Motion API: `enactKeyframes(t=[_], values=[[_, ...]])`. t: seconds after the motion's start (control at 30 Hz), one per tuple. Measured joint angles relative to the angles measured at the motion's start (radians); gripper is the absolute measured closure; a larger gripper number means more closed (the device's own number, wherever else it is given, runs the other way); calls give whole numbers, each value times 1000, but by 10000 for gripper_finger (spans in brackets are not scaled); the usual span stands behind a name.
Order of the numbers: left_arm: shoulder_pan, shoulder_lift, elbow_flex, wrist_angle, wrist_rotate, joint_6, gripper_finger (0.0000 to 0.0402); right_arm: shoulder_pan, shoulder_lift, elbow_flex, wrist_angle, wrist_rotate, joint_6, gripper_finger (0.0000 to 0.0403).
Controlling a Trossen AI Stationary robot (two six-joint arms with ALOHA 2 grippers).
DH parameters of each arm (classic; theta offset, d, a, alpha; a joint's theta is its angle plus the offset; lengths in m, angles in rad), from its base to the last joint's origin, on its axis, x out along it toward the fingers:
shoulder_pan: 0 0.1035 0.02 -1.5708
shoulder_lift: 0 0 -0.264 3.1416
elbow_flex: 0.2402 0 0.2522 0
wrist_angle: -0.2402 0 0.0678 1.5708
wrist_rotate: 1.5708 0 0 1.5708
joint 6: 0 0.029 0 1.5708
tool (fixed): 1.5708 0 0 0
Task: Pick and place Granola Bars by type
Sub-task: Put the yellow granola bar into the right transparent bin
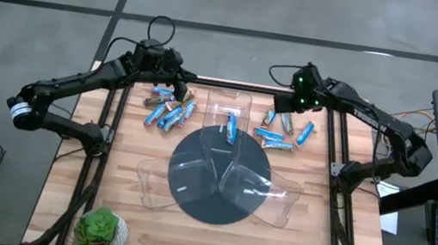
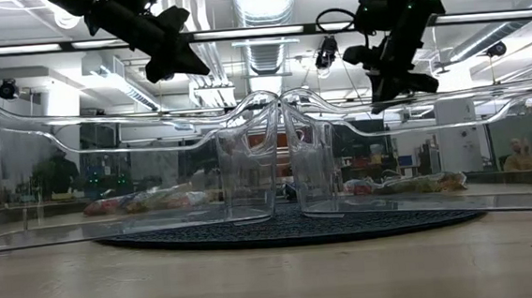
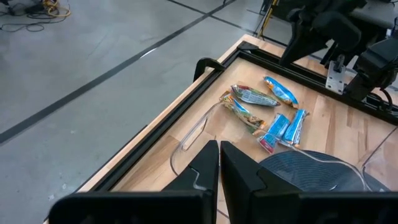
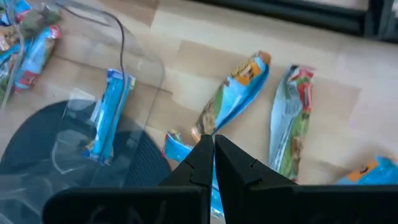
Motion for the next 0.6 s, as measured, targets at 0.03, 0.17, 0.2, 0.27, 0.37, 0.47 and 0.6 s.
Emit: enactKeyframes(t=[0.03, 0.17, 0.2, 0.27, 0.37, 0.47, 0.6], values=[[0, 0, 0, -1, 0, 0, 401, 0, 5, 11, -11, 11, -4, 394], [0, 0, 0, -6, 0, 0, 401, 0, 13, 27, -40, 27, -14, 394], [0, 0, 0, -9, 0, 0, 401, 0, 13, 27, -41, 28, -14, 394], [0, 0, 0, -11, 0, 0, 401, 0, 5, 18, -41, 30, -14, 394], [0, 0, 0, -11, 0, 0, 401, 0, -8, 0, -47, 40, -13, 394], [0, 0, 0, -11, 0, 0, 401, 0, -16, -15, -47, 45, -12, 394], [0, 0, 0, -11, 0, 0, 401, 1, -17, -21, -47, 46, -11, 394]])
